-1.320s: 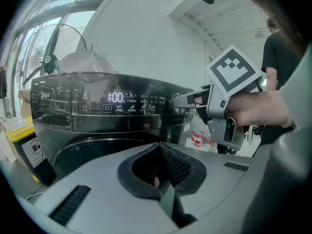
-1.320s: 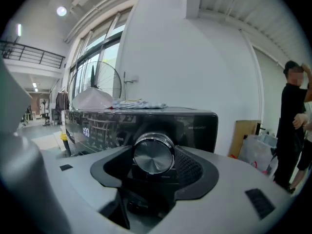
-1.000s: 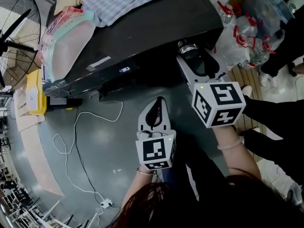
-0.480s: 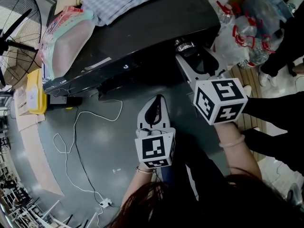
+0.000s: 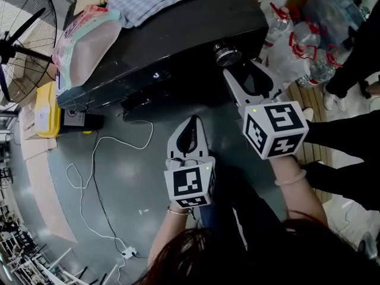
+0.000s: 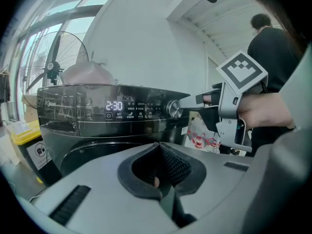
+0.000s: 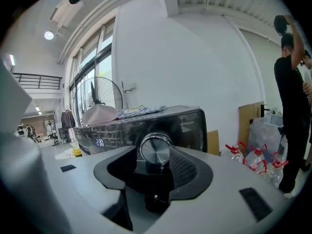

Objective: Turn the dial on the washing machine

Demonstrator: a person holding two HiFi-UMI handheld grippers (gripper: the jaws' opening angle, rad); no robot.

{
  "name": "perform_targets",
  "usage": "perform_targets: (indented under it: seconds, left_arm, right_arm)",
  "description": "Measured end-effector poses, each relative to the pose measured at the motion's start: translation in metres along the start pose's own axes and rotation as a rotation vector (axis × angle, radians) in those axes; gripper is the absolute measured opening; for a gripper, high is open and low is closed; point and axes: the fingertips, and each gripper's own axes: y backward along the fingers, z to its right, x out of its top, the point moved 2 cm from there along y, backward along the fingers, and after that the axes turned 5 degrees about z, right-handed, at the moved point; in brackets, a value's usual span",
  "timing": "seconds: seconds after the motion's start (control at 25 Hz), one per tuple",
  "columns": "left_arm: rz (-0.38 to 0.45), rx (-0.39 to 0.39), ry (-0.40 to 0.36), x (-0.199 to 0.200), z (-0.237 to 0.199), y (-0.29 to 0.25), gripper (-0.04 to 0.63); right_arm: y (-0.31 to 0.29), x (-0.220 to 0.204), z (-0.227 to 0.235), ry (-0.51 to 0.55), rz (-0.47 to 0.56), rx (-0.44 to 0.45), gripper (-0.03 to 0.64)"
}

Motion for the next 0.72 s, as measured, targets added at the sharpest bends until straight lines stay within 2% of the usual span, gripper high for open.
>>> perform_targets:
  seconds: [0.16, 0.36, 0.72]
  left_arm:
    - [-0.011, 0.03, 0.007, 0.005, 0.001, 0.012, 0.014]
    - [-0.022, 0.026, 0.04, 0.009, 0.007, 0.028, 0.014]
    - [-0.03, 0.036, 0.023, 0.034, 0.017, 0.055, 0.014]
  right_arm:
    - [0.015, 0.002, -0.005, 0.046, -0.004, 0.014, 0.21]
    - [0.035, 0.002, -0.017, 0.142, -0.007, 0.054, 0.159]
    - [0.061, 0.01, -0.032, 0.168, 0.009, 0.092, 0.116]
